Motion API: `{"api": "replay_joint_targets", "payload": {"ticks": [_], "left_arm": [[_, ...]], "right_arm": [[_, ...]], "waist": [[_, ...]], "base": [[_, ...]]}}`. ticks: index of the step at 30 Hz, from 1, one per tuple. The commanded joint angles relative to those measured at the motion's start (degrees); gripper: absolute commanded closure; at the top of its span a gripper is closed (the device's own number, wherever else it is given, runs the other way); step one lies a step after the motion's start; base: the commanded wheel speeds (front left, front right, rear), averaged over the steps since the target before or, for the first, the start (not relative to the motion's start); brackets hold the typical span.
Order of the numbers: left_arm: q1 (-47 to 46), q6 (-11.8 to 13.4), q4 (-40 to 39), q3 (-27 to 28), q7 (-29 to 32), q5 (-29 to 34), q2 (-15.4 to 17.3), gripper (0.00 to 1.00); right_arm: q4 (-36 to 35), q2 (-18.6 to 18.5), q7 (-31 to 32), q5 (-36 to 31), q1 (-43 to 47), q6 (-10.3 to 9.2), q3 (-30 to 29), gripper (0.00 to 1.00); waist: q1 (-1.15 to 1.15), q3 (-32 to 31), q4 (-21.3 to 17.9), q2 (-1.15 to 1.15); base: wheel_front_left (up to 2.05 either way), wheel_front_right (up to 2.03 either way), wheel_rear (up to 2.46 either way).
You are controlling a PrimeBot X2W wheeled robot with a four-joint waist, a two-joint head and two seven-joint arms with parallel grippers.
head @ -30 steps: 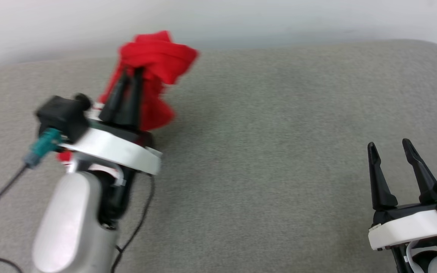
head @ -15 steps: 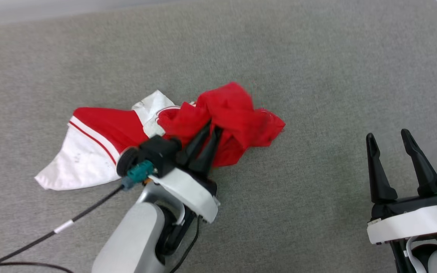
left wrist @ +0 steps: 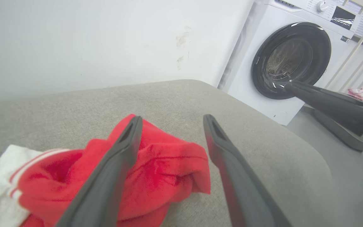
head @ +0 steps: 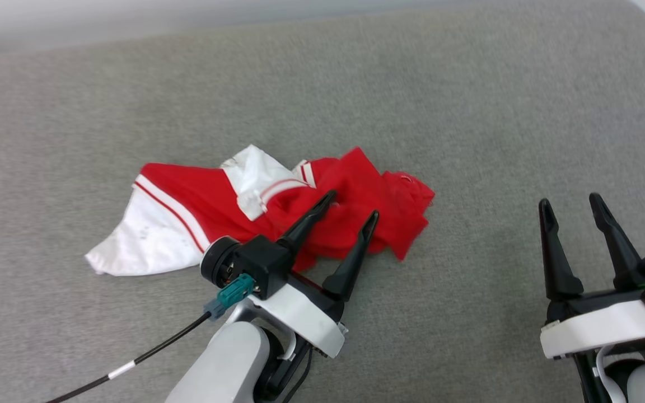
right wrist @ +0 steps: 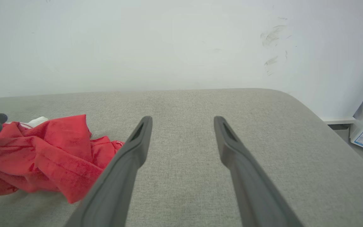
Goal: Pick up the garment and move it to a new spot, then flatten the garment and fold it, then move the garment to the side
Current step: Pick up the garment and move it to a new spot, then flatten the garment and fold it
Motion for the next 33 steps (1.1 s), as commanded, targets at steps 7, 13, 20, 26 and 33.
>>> {"api": "replay_joint_targets", "payload": {"ticks": [7,13,20,26,33], "left_arm": [[2.86,3.27,-3.80,3.73,-2.76,-0.43,0.09,0.00],[5.65,7.48,-2.58,10.39,-3.32,-1.15,2.76,0.00],[10.18,9.17,-0.37,16.40,-3.59,-2.36,7.26,0.00],[13.82,8.97,0.43,17.58,-3.64,-3.08,8.64,0.00],[16.53,9.17,-0.01,17.12,-3.70,-3.12,7.90,0.00]], "right_arm": [[-0.25,0.06,1.77,-1.24,3.48,-0.04,-2.26,0.00],[-1.13,0.06,3.22,-1.44,5.41,-0.04,-3.22,0.00],[-1.34,0.06,4.72,-2.15,7.68,-0.04,-3.19,0.00],[-1.71,0.06,5.57,-2.54,9.71,-0.04,-2.86,0.00],[-3.61,0.06,7.04,-2.01,11.63,-0.04,-3.23,0.00]], "waist": [[0.00,-8.49,6.08,0.00],[0.00,-11.29,8.34,0.00],[0.00,-14.16,9.32,0.00],[0.00,-16.47,9.34,0.00],[0.00,-18.08,9.16,0.00]], "base": [[0.00,0.00,0.00],[0.00,0.00,0.00],[0.00,0.00,0.00],[0.00,0.00,0.00],[0.00,0.00,0.00]]}}
